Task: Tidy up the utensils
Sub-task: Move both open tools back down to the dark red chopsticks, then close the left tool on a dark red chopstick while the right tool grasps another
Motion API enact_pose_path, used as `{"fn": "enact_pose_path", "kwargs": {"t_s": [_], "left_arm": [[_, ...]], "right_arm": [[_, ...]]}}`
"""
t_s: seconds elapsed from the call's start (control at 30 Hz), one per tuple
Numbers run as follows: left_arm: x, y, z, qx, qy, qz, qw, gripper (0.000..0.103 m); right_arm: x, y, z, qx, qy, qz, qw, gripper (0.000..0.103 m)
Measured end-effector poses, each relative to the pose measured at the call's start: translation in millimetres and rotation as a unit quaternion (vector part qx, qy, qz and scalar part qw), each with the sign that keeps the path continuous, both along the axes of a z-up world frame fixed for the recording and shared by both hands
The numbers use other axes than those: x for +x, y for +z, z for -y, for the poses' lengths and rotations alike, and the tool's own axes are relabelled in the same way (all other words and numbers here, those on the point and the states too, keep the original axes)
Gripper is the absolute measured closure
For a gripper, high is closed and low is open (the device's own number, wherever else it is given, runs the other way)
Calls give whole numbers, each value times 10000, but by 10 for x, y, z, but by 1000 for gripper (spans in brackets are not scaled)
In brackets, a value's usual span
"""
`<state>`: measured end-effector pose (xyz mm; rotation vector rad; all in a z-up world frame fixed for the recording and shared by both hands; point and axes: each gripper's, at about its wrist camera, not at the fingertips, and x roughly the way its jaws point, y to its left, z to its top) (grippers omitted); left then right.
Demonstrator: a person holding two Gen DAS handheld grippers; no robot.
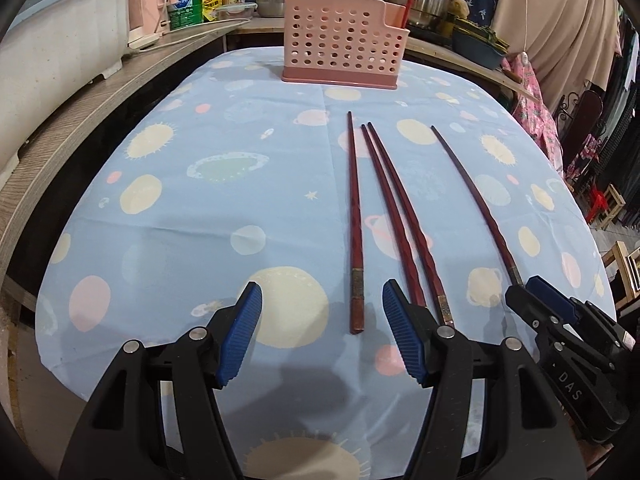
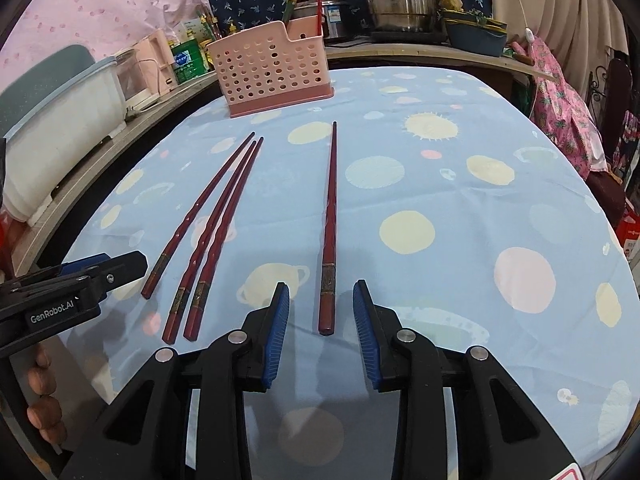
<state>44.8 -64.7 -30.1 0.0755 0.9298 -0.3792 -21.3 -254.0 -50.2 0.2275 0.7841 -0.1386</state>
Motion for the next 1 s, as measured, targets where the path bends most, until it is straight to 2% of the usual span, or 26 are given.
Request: {"fn": "enact_pose_path", "kwargs": {"t_s": [0.17, 0.27, 0.37, 0.47, 0.63, 0.7, 1.0], "left_arm": [[0, -77, 64, 81, -64, -75, 9999, 44], [8, -131, 91, 164, -86, -139, 9997, 52], [7, -137, 99, 222, -77, -70, 9997, 56], [33, -133, 88, 220, -52, -53, 9997, 65], [61, -125, 109, 253, -88, -50, 9996, 89], [69, -123, 114, 203, -140, -93, 9997, 94], [56, -109, 133, 62, -252, -225, 9994, 96]], "right_arm": [[-16, -9, -8, -55, -19, 21, 10000, 77], [-25, -13, -13, -124, -21, 31, 9999, 79], [-25, -15, -24, -189, -19, 35, 9998, 79], [-21, -15, -38, -265, -7, 26, 9996, 79], [-29, -22, -48, -338, 7, 43, 9994, 80], [-31, -25, -60, -401, 10, 38, 9992, 82], [-36, -23, 1, -350, -33, 39, 9994, 95]]}}
